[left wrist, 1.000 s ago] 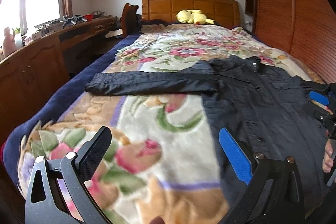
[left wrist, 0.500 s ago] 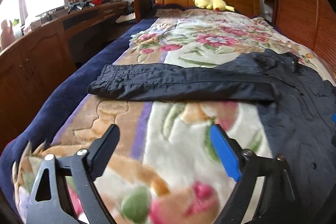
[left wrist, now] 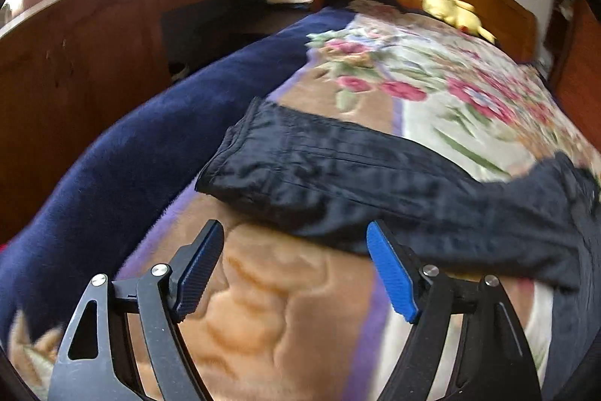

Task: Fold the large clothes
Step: 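Close the left gripper on the black sleeve cuff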

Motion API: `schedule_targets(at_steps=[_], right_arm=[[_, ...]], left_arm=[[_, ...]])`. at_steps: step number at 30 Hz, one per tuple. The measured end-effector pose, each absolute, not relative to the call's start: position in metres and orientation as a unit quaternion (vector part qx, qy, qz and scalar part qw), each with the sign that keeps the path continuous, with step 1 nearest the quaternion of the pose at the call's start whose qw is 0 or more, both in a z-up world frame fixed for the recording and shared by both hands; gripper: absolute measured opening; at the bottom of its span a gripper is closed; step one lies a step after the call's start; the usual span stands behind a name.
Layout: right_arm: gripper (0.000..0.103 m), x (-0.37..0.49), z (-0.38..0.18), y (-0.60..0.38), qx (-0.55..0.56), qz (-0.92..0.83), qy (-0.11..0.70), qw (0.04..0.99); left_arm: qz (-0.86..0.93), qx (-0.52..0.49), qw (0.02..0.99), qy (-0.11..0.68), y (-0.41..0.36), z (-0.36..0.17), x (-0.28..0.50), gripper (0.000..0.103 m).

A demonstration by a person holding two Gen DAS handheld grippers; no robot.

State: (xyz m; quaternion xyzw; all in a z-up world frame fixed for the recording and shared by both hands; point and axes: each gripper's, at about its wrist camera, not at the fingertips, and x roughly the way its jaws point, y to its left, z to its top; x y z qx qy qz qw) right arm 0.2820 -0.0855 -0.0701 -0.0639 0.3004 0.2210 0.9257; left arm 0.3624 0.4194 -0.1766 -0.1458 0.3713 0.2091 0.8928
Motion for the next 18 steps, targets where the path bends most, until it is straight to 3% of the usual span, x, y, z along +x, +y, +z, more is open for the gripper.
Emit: schedule_targets(at_steps=[7,11,15,18], right_arm=[[0.103,0.286,-0.075,-0.087,-0.057,0.217,0.308,0.924],[0.103,0.287,-0.076,-0.086,-0.058,0.217,0.308,0.924],[0.103,0.287,-0.077,-0.087,-0.059,0.217,0.307,0.925],[0.103,0.287,-0.077,-0.087,-0.059,0.218,0.307,0.925]], left_arm=[[0.204,-0.223,0.880,0.365,0.441,-0.189,0.369,0.079],[0.204,-0.238,0.878,0.362,0.449,-0.188,0.375,0.062],[0.220,-0.248,0.867,0.372,0.455,-0.196,0.382,0.053],[0.219,-0.242,0.872,0.366,0.455,-0.194,0.382,0.033]])
